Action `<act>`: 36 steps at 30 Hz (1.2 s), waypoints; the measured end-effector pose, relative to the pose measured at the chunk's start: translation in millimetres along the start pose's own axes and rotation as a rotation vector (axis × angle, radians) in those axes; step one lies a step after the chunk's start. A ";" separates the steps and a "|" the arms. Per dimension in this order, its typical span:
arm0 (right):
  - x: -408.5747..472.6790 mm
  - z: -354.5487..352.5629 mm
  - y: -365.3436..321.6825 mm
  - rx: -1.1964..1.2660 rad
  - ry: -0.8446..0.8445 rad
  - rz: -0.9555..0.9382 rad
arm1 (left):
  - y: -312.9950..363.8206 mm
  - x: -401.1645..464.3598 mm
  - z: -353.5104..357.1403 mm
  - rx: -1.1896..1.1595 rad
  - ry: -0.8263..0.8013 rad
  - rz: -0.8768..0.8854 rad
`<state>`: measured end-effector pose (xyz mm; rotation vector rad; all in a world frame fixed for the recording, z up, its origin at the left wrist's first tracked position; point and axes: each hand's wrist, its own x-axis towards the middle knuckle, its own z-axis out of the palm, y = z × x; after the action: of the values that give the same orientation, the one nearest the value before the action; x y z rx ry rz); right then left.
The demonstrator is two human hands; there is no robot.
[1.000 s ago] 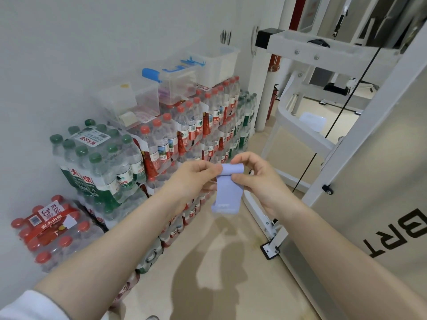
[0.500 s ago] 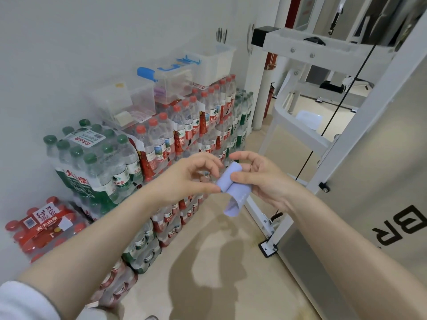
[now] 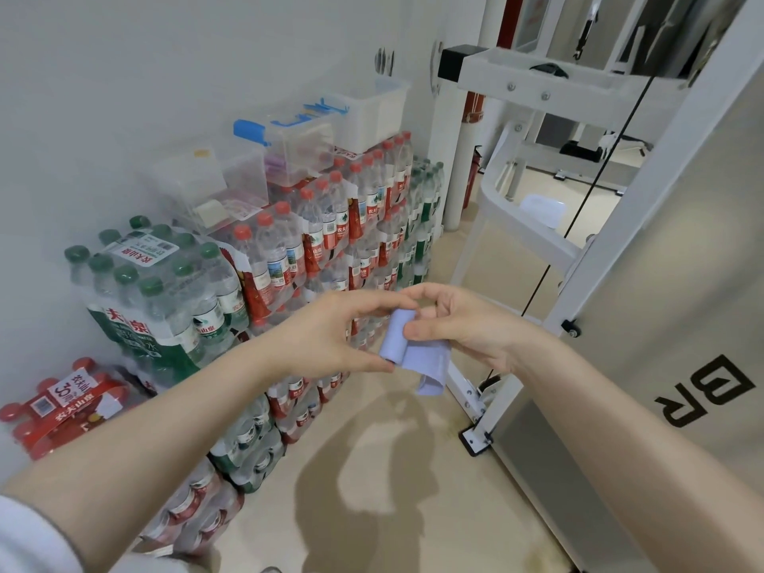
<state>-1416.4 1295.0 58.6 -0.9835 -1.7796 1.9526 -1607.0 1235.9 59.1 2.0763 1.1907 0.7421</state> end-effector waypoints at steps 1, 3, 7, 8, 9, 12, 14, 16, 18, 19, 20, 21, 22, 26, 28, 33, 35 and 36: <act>-0.3 0.3 0.0 -0.028 -0.009 0.011 | 1.2 -0.5 1.5 0.007 -0.004 -0.002; 0.5 2.0 0.7 -0.070 -0.010 0.033 | 2.2 1.7 4.2 0.087 -0.018 0.030; 2.7 5.1 1.8 -0.047 0.051 -0.023 | 1.6 2.8 9.0 0.133 -0.027 0.032; 2.6 5.7 1.4 -0.008 0.086 -0.053 | 1.1 1.8 12.1 0.109 0.017 0.032; 2.2 5.8 0.7 0.037 0.132 -0.080 | 2.0 0.3 16.0 0.062 0.101 0.016; 2.3 3.9 2.3 0.212 0.282 -0.138 | 3.2 -0.6 25.6 -0.281 0.401 -0.234; 2.5 5.1 5.0 0.261 0.337 -0.172 | 7.2 3.1 26.4 -0.638 0.384 -0.481; 3.3 9.0 9.3 0.258 0.348 -0.189 | 12.4 6.6 25.7 -0.866 0.315 -0.603; 4.0 12.8 12.8 0.244 0.348 -0.184 | 12.6 8.5 25.5 -0.866 0.327 -0.618; 4.4 14.1 14.2 0.239 0.349 -0.181 | 11.7 8.5 25.7 -0.828 0.354 -0.616; 4.7 15.0 15.2 0.240 0.352 -0.182 | 9.2 8.1 26.5 -0.792 0.379 -0.616; 4.5 16.1 15.6 0.246 0.354 -0.179 | 7.3 7.5 26.7 -0.773 0.397 -0.613; 4.2 17.2 16.3 0.250 0.352 -0.171 | 6.7 7.0 26.2 -0.773 0.407 -0.604; -1.0 24.1 13.8 0.211 0.310 -0.069 | 8.9 7.0 23.4 -0.674 0.405 -0.515; -1.4 24.4 13.6 0.175 0.308 -0.046 | 8.8 6.6 22.1 -0.573 0.404 -0.491; -0.9 21.9 15.8 0.208 0.279 -0.122 | 8.2 7.7 25.1 -0.654 0.393 -0.535; 0.2 20.9 17.0 0.191 0.283 -0.176 | 8.1 7.5 26.0 -0.816 0.338 -0.573; 0.8 20.4 17.5 0.158 0.306 -0.211 | 7.6 7.5 26.1 -0.886 0.312 -0.582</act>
<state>-1427.1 1277.3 41.2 -0.9406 -1.4724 1.6821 -1580.8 1233.4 49.0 0.8597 1.2241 1.0615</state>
